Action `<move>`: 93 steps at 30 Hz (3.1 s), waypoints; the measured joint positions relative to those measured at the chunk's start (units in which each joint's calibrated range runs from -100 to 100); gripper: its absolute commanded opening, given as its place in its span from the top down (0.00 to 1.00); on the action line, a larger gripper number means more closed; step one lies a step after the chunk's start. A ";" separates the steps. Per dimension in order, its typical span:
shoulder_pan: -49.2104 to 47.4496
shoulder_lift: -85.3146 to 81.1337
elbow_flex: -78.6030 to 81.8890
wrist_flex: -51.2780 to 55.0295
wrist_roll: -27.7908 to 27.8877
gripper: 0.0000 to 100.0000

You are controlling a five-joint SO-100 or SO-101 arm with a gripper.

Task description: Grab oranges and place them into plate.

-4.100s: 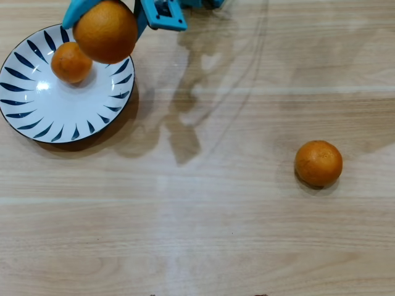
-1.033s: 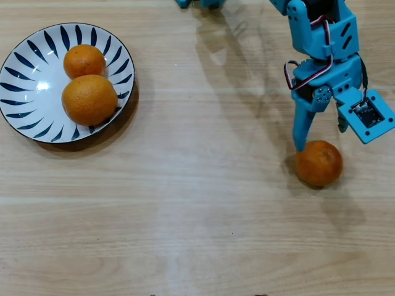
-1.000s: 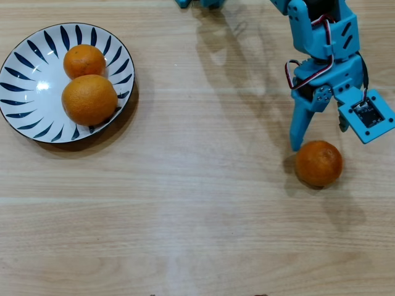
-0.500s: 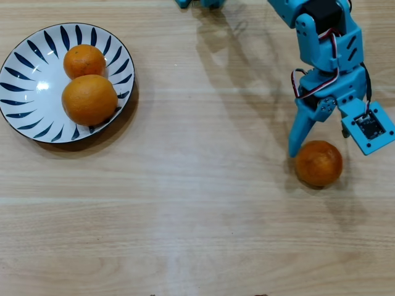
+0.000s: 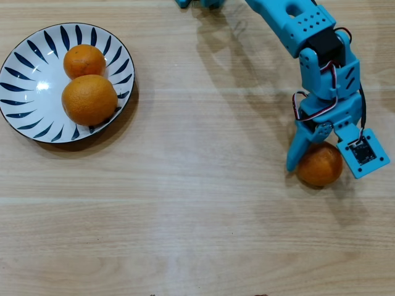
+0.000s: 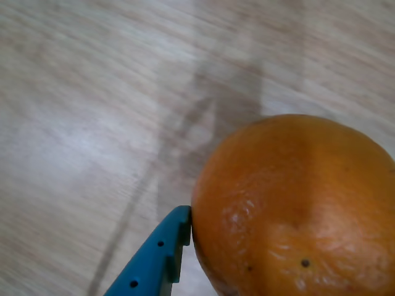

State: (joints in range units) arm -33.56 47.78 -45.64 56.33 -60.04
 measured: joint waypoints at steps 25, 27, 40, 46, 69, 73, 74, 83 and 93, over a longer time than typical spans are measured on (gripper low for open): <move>0.00 3.47 -0.27 -6.63 -0.26 0.69; 0.00 3.47 -0.27 -6.63 -0.26 0.76; 0.34 3.13 -0.53 -3.70 -0.26 0.73; 0.84 -4.49 2.74 6.03 3.60 0.73; 44.58 -64.92 55.69 7.41 26.55 0.73; 54.96 -67.88 57.28 7.41 26.60 0.73; 57.75 -68.39 57.46 7.41 26.60 0.73; 72.52 -69.15 59.14 1.12 26.60 0.73; 73.70 -69.15 65.78 -0.60 26.40 0.73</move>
State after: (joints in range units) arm 40.14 -21.37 20.14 55.73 -33.65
